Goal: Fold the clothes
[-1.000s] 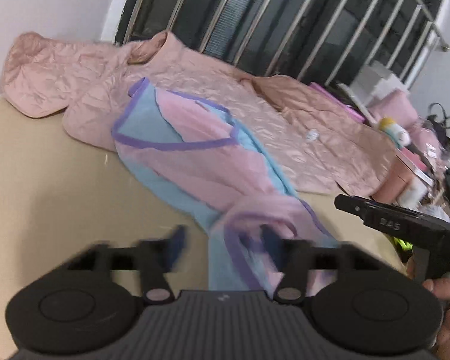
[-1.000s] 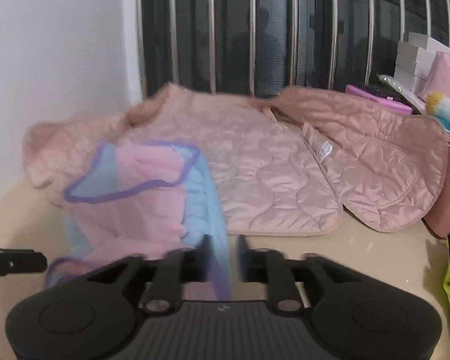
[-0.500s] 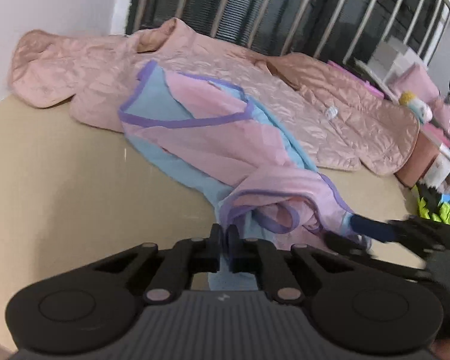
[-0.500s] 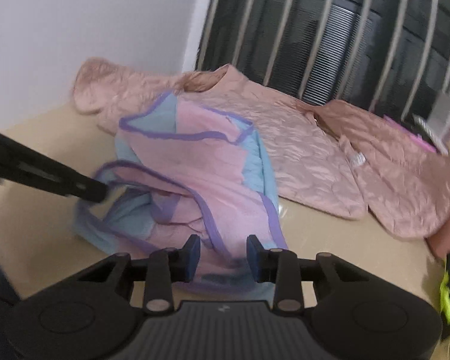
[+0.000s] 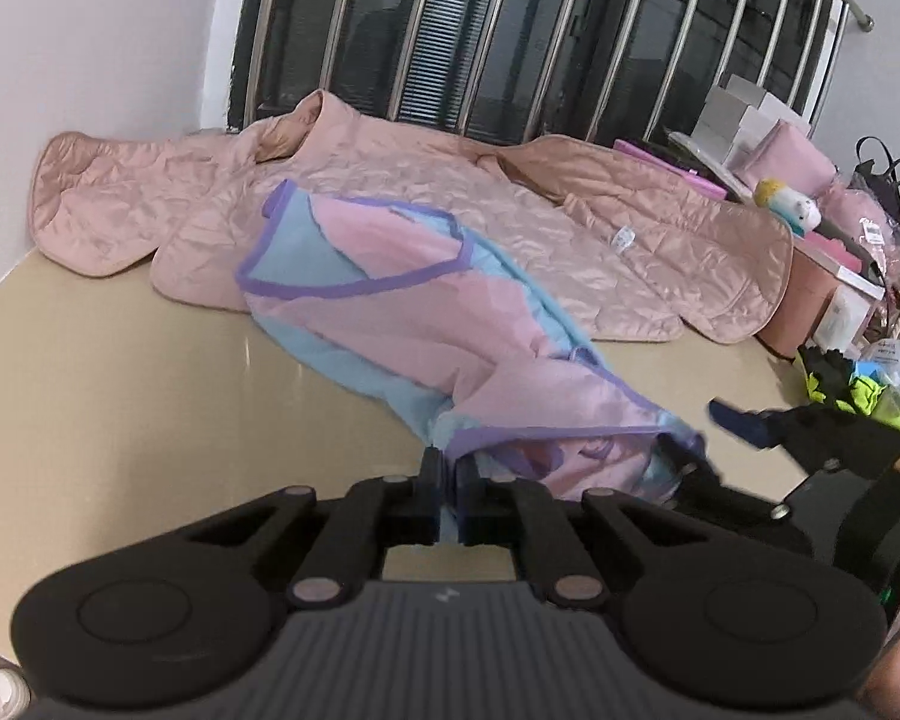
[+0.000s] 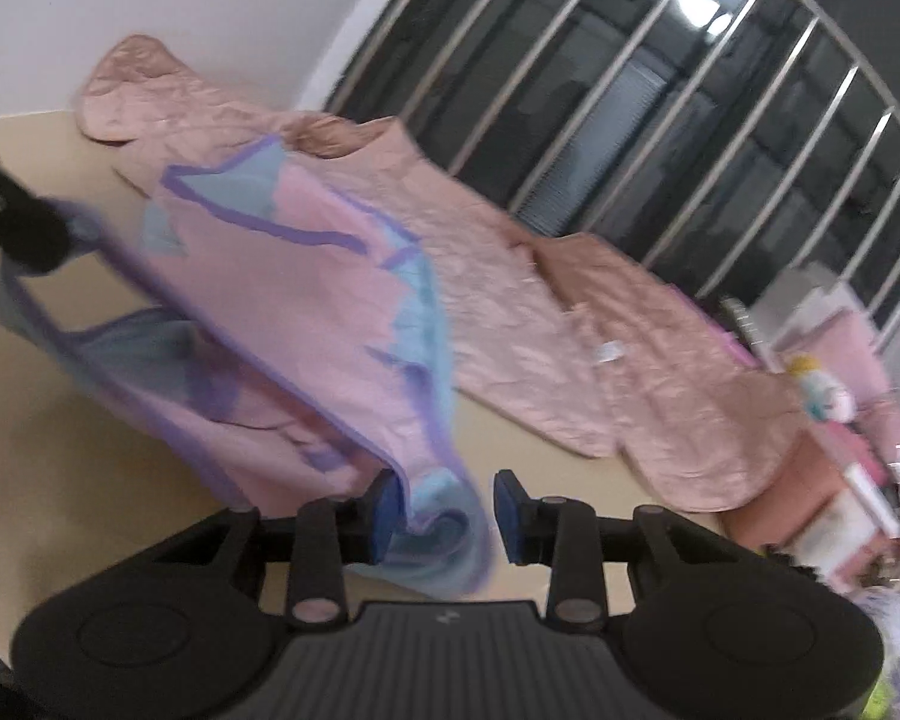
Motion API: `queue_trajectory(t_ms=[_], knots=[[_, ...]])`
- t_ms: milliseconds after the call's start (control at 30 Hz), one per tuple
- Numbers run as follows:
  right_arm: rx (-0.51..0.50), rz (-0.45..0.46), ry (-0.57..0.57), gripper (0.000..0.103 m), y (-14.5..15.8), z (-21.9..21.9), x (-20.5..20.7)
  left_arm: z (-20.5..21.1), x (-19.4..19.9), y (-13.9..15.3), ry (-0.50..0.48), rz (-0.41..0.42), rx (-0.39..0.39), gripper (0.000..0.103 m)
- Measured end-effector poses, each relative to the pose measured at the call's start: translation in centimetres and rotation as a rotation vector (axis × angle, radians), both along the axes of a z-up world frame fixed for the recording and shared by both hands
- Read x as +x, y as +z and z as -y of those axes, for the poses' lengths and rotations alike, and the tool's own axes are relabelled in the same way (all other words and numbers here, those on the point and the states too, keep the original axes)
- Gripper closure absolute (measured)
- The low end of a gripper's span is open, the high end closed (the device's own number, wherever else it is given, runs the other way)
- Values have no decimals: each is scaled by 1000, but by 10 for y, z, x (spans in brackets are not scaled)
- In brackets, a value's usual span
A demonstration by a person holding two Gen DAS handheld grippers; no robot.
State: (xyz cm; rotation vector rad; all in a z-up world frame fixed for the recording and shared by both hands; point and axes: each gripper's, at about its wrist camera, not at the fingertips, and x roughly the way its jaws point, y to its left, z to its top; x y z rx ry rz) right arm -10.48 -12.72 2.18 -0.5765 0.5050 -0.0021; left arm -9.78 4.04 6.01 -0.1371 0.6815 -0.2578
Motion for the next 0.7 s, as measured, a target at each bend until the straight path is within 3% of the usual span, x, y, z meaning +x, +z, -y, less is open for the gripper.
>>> queue_trajectory(t_ms=[133,267,333,400,467,700], knots=[[-12,-10,4,71,-4,4,0,5,-5,-9,26,17,70,71],[-15,21,26,72,-2,-2,-2,19,-9,-14,12,64,203,68],[-16,35,33,80,0,-4,-3,25,-8,-17,0,75,243,68],[-10,39,30,81,2,-3,-5,30,-9,-20,-1,97,285,68],[-4,44,28,92,4,-2,-7,35,-11,-23,2,124,328,68],[54,92,1,94,29,15,-35,37,-16,-29,8,136,370,73]])
